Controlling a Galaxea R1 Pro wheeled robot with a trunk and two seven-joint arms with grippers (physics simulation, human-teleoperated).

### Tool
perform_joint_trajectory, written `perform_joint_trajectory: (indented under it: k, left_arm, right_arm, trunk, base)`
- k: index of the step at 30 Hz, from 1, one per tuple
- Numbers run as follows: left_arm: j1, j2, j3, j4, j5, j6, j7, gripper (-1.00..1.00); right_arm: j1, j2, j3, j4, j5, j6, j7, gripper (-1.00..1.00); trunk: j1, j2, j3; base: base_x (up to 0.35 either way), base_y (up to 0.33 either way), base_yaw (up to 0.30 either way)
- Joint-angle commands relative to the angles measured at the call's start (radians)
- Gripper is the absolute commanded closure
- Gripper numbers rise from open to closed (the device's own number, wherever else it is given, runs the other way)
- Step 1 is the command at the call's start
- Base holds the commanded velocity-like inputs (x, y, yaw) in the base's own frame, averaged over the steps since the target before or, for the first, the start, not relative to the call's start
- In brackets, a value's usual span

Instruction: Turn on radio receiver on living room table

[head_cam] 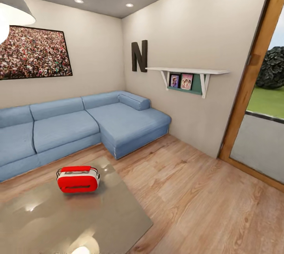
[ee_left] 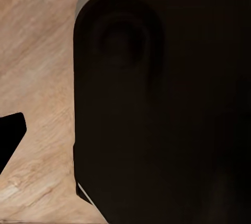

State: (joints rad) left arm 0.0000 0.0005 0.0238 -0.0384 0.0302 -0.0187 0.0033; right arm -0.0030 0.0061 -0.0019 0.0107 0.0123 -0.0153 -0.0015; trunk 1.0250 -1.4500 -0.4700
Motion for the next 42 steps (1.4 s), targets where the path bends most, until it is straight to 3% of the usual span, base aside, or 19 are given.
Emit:
perform_joint_trajectory:
  k: [1,14,33,42]
  left_arm:
    - [0.0,0.001,0.0,0.0,0.008,0.0,0.0,-1.0]
    - [0.0,0.001,-0.001,0.0,0.031,0.0,0.0,-1.0]
    - [0.0,0.001,-0.001,0.0,0.031,-0.001,0.0,-1.0]
    - [0.0,0.001,-0.001,0.0,0.031,-0.001,0.0,-1.0]
  right_arm:
    - [0.0,0.0,0.0,0.0,0.0,0.0,0.0,-1.0]
    - [0.0,-0.001,0.0,0.0,0.0,0.001,0.0,-1.0]
    - [0.0,0.0,-0.001,0.0,0.0,0.001,0.0,-1.0]
    - [0.0,0.0,-0.001,0.0,0.0,0.0,0.0,-1.0]
  trunk:
    - [0.0,0.0,0.0]
    - [0.0,0.0,0.0]
    - [0.0,0.0,0.0]
    - [0.0,0.0,0.0]
  base:
    - [0.0,0.0,0.271]
    - [0.018,-0.006,0.264]
    - [0.234,-0.194,0.017]
    - [0.035,-0.021,0.136]
